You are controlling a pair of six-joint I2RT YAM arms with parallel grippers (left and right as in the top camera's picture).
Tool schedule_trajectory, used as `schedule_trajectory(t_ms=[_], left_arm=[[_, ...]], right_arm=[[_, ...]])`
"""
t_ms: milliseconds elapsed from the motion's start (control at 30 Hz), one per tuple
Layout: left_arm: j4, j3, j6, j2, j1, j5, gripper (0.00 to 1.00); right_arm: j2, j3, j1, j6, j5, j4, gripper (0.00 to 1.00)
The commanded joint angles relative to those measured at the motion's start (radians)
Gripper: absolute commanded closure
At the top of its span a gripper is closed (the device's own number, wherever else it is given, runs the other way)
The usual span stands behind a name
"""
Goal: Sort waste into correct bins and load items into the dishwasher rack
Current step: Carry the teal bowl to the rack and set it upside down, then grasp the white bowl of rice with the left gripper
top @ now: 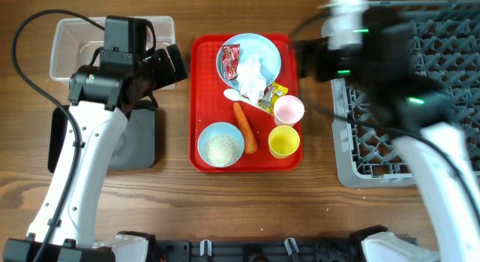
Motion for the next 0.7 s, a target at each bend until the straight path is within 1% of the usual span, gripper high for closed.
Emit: schedule_trajectory(t_ms=[0,33,67,100,133,167,200,267,333,367,433,500,533,600,667], left_arm=[[0.01,-0.003,-0.018,0.03,-0.005,0.185,0.0],[0.014,-0.009,-0.017,0.05,-0.018,0.234,0.0],[0.017,-0.013,-0.017,0.072,-0.035,0.251,0.18],[0.01,-0.021,-0.017,0.093,-0.054,0.259,0.33],[0.006,-0.032,-0.016,0.121,-0.079,0.266,0.4],[-0.002,-0.038,-0.012,0.145,-0.103,0.265,0.41],[-0.006,-0.043,0.008,0.172,-0.131,0.265,0.39],[-0.018,-0.046,0.075,0.223,-0.196,0.265,0.34],[-0.022,-0.046,0.141,0.265,-0.276,0.244,0.32],[-0.021,-0.046,0.15,0.281,-0.324,0.195,0.31],[-0.027,-0.047,0.15,0.303,-0.425,0.04,0.3],[-0.035,-0.048,0.15,0.322,-0.5,-0.052,0.29],[-0.036,-0.048,0.15,0.335,-0.53,-0.074,0.33],[-0.036,-0.048,0.148,0.372,-0.57,-0.08,0.46],[-0.036,-0.048,0.144,0.41,-0.59,-0.08,0.54]], right_arm=[[-0.085,0.002,-0.249,0.043,-0.145,-0.042,0.0],[-0.086,0.002,-0.325,0.042,-0.175,-0.062,0.0],[-0.084,0.002,-0.366,0.041,-0.19,-0.073,0.0],[-0.08,0.002,-0.398,0.037,-0.196,-0.084,0.0],[-0.075,0.001,-0.422,0.036,-0.195,-0.093,0.0],[-0.07,-0.002,-0.44,0.036,-0.195,-0.101,0.0],[-0.067,-0.002,-0.446,0.035,-0.194,-0.105,0.0],[-0.053,-0.002,-0.449,0.01,-0.194,-0.114,0.0],[-0.042,-0.002,-0.449,-0.016,-0.194,-0.117,0.0],[-0.032,-0.002,-0.449,-0.019,-0.187,-0.121,0.0],[-0.014,-0.002,-0.449,-0.021,-0.187,-0.13,0.0],[0.008,-0.002,-0.449,-0.024,-0.187,-0.14,0.0],[0.018,-0.002,-0.449,-0.024,-0.187,-0.143,0.0],[0.036,-0.002,-0.448,-0.024,-0.187,-0.15,0.0],[0.046,-0.002,-0.448,-0.024,-0.187,-0.151,0.0]])
